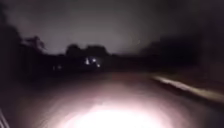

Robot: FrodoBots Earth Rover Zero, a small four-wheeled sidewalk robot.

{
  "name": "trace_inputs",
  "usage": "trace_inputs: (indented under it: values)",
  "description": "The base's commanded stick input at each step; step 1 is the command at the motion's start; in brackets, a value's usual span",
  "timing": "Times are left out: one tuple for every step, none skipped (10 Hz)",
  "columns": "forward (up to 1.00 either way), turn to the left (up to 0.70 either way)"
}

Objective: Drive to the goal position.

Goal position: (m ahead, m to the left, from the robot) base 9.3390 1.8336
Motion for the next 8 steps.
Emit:
trace_inputs:
  values:
    - [0.70,0.00]
    - [0.70,0.00]
    - [0.70,0.00]
    - [0.70,0.00]
    - [0.70,0.00]
    - [0.70,0.00]
    - [0.70,0.00]
    - [0.70,0.00]
